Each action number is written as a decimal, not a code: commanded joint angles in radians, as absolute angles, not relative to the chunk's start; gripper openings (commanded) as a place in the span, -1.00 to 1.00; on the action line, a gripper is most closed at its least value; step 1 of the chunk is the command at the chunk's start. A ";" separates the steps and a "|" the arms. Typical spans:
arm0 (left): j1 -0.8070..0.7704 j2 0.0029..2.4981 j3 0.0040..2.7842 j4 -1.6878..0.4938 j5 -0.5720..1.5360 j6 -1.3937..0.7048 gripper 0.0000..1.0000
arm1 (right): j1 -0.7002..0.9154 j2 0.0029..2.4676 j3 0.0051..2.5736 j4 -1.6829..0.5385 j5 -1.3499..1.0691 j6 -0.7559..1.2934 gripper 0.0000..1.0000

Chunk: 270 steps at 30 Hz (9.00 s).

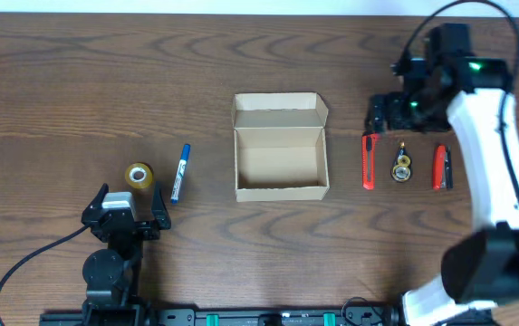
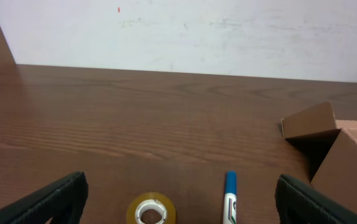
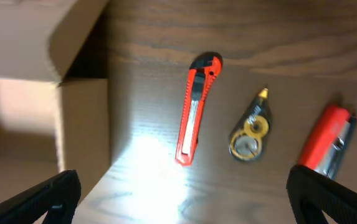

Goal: Pack container
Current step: 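Move the right gripper over the orange box cutter and lower, then close the right gripper on the orange box cutter and lift, then carry the box cutter into the cardboard box and release, then move the right gripper back over the correction tape dispenser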

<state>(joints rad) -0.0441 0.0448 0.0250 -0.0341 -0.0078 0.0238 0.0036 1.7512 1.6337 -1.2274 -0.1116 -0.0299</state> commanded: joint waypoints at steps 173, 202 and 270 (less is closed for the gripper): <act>-0.046 0.046 0.005 -0.070 -0.052 0.011 0.91 | 0.189 1.516 1.247 -0.742 -0.215 -0.113 -0.97; -0.046 0.046 0.005 -0.070 -0.051 0.011 0.90 | 0.459 1.657 1.257 -0.820 -0.278 -0.978 -0.98; -0.046 0.046 0.005 -0.071 -0.022 -0.008 0.90 | -0.099 1.613 1.349 -1.074 0.086 0.090 0.99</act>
<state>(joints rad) -0.0441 0.0448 0.0250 -0.0334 -0.0219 -0.0029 -0.0986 1.5646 1.3804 -1.0786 0.0635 0.0525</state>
